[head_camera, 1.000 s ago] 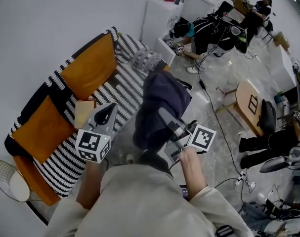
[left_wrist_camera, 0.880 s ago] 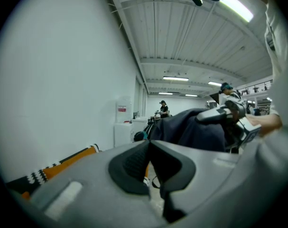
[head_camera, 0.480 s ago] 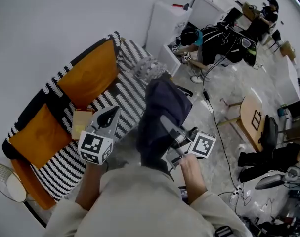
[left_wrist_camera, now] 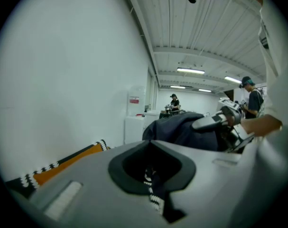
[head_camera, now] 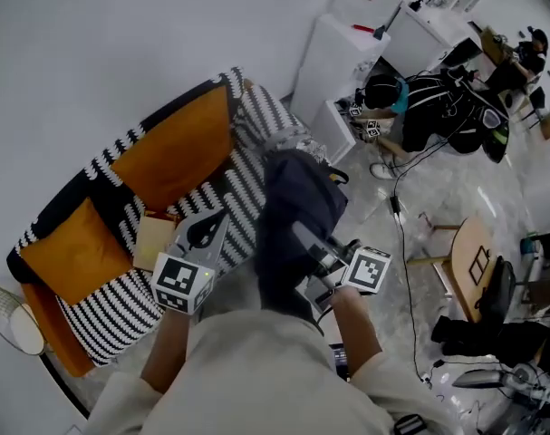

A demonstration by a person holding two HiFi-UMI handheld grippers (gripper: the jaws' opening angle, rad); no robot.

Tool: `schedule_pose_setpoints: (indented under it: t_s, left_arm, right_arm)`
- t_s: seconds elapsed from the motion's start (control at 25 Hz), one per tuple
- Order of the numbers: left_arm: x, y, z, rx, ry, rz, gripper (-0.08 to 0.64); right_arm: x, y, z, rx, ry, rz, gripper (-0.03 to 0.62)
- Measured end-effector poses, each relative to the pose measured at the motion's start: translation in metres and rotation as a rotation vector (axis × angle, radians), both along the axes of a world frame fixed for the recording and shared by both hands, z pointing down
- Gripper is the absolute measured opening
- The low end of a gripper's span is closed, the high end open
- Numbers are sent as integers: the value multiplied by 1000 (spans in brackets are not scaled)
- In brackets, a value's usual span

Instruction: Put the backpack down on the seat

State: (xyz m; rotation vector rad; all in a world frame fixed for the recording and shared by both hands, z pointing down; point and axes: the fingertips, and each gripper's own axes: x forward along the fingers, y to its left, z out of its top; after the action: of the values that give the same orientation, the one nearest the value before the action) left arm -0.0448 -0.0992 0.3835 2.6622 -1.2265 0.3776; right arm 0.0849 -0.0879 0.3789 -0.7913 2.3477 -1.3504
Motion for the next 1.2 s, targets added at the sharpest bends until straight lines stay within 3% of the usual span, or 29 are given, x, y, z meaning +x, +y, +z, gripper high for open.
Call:
schedule_pose_setpoints:
  t_s: [0.36, 0.6, 1.2]
  left_arm:
    - [-12, -81, 29, -74, -30, -124, 3]
    - [-5, -129, 42, -55, -34, -160, 3]
    - [-9, -205, 123, -198, -63, -277, 3]
  right_arm:
    - [-5, -115, 38, -85, 22, -90, 29]
    - [-5, -182, 68, -105, 47, -163, 29]
    - [-29, -323, 194, -182, 127, -313, 29]
